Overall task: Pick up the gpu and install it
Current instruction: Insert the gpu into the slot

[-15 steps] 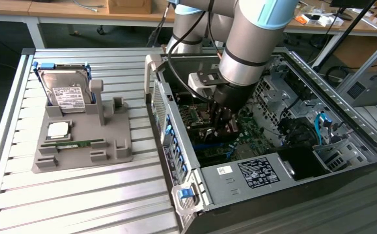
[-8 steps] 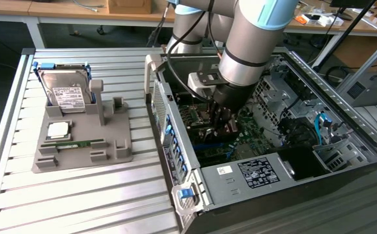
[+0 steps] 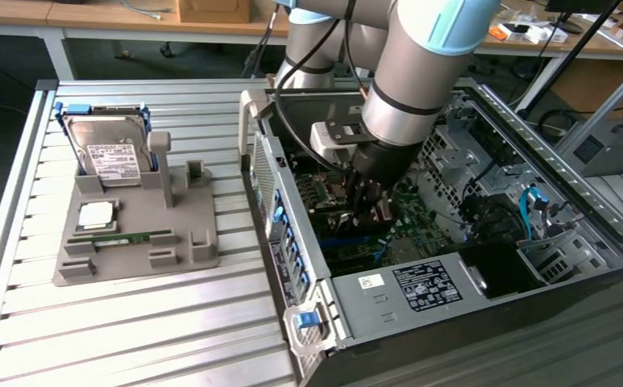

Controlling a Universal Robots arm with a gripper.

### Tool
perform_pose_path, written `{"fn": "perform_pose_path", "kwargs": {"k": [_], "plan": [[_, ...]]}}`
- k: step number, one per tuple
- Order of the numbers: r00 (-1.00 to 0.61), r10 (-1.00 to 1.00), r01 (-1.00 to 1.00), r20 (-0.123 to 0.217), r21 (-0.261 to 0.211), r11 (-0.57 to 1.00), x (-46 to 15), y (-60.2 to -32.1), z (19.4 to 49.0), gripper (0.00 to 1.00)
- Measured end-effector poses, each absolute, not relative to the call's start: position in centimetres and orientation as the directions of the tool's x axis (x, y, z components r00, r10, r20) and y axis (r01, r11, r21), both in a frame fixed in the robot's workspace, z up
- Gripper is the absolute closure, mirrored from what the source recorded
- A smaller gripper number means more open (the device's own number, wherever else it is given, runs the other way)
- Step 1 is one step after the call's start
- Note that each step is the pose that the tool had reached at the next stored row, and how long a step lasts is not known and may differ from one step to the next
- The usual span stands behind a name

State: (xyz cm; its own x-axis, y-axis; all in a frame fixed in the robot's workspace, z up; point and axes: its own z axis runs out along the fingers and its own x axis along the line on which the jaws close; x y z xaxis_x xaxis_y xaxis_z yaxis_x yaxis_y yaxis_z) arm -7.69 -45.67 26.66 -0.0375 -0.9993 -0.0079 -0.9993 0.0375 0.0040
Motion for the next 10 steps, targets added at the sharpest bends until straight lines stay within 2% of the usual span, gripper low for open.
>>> {"fn": "perform_pose_path", "kwargs": {"k": [10], "plan": [[-0.038,-0.999,-0.999,-0.008,0.004,0.038,-7.69,-45.9,26.01,0.73]]}}
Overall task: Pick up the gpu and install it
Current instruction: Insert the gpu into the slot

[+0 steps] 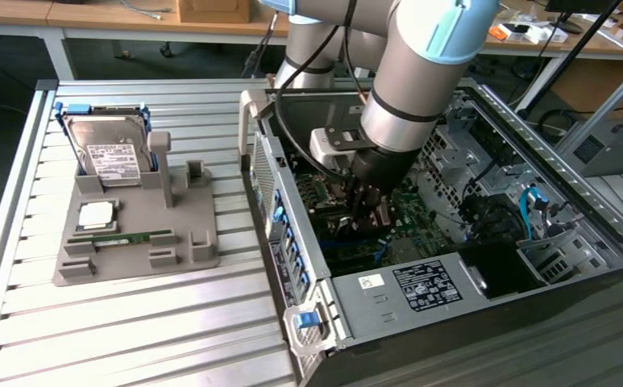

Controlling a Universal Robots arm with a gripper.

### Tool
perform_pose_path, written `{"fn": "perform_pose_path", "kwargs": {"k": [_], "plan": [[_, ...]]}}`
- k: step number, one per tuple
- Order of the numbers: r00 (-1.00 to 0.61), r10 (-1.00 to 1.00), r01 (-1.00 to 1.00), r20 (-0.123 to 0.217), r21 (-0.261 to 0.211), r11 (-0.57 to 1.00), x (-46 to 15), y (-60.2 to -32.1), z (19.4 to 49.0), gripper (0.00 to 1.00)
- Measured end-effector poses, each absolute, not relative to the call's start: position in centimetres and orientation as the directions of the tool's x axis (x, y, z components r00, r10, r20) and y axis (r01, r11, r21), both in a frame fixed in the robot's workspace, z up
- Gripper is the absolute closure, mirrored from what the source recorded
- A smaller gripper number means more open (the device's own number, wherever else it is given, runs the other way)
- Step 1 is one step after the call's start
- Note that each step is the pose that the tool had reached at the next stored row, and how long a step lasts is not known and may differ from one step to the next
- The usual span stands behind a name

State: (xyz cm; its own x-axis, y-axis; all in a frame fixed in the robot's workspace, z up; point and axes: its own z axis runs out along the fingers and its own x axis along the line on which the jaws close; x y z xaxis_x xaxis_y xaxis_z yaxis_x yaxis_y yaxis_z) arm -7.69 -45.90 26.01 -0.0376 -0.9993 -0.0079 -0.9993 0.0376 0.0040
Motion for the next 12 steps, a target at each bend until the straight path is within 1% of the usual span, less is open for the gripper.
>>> {"fn": "perform_pose_path", "kwargs": {"k": [12], "plan": [[-0.037,-0.999,-0.999,-0.008,0.003,0.037,-7.69,-45.9,25.66,0.73]]}}
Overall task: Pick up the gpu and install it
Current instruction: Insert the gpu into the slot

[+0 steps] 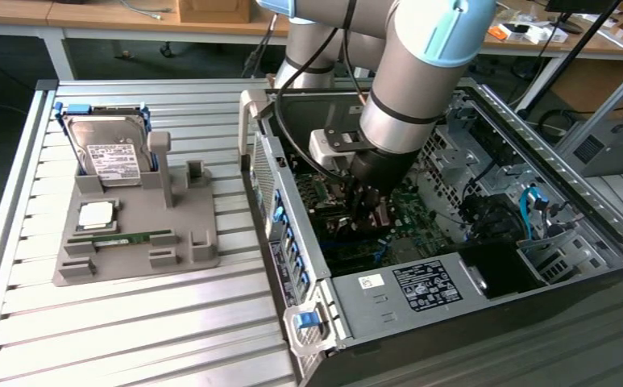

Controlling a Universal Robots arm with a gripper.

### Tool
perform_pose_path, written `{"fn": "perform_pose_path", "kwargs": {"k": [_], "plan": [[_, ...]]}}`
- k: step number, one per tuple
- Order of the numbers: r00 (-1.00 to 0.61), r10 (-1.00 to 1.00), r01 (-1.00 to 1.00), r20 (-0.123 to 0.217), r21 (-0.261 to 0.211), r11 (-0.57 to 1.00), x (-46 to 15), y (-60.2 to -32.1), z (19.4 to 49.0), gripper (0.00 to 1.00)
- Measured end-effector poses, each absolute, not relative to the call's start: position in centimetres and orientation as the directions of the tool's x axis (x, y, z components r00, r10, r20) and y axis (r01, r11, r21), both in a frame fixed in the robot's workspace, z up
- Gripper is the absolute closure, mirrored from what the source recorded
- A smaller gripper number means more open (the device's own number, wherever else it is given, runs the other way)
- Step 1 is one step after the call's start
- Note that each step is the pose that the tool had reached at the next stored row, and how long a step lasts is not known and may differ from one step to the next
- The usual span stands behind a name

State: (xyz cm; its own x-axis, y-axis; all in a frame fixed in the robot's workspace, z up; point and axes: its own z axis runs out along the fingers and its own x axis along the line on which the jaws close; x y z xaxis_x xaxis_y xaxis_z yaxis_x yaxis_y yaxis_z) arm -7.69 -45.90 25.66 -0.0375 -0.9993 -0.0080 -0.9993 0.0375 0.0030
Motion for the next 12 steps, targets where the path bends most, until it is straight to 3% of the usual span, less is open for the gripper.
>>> {"fn": "perform_pose_path", "kwargs": {"k": [12], "plan": [[-0.049,-0.999,-0.999,-0.005,-0.001,0.049,-7.69,-45.71,25.91,0.73]]}}
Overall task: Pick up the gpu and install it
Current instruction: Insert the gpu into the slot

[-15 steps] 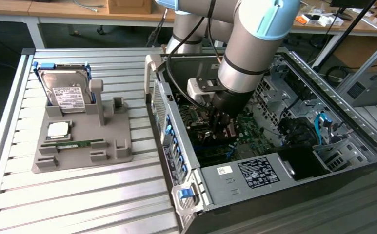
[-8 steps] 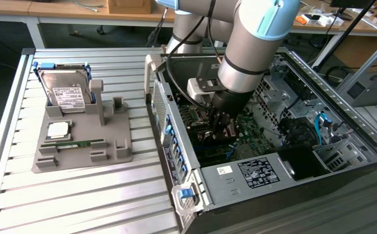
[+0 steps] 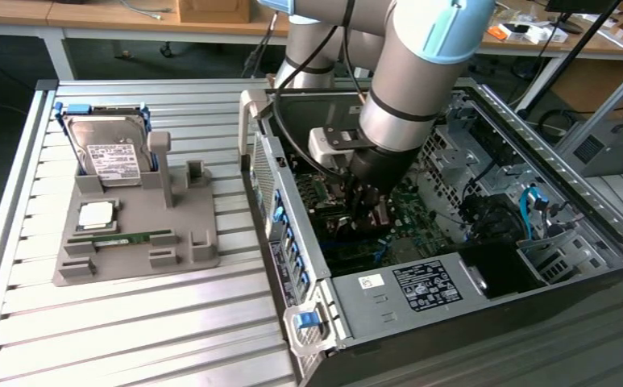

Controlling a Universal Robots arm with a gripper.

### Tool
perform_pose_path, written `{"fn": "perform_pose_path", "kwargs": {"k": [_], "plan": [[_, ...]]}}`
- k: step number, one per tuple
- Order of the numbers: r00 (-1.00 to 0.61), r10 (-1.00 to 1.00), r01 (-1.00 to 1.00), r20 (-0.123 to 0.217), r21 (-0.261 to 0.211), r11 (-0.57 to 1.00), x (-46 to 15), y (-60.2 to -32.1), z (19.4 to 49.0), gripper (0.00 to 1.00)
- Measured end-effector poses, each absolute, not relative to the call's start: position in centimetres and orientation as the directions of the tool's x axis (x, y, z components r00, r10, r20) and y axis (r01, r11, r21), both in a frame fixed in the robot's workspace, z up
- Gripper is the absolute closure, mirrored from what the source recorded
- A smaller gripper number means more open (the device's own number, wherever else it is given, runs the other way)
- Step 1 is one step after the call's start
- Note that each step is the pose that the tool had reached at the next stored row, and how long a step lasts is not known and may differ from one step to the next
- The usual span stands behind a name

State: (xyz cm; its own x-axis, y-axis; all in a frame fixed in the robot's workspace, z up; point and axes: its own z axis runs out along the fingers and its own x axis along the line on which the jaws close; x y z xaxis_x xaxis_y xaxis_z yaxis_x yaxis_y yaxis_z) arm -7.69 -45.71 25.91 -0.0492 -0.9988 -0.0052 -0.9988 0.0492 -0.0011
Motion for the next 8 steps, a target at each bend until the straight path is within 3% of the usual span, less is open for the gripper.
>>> {"fn": "perform_pose_path", "kwargs": {"k": [8], "plan": [[-0.026,-1.0,-1.0,-0.007,-0.001,0.026,-7.8,-45.53,25.83,0.73]]}}
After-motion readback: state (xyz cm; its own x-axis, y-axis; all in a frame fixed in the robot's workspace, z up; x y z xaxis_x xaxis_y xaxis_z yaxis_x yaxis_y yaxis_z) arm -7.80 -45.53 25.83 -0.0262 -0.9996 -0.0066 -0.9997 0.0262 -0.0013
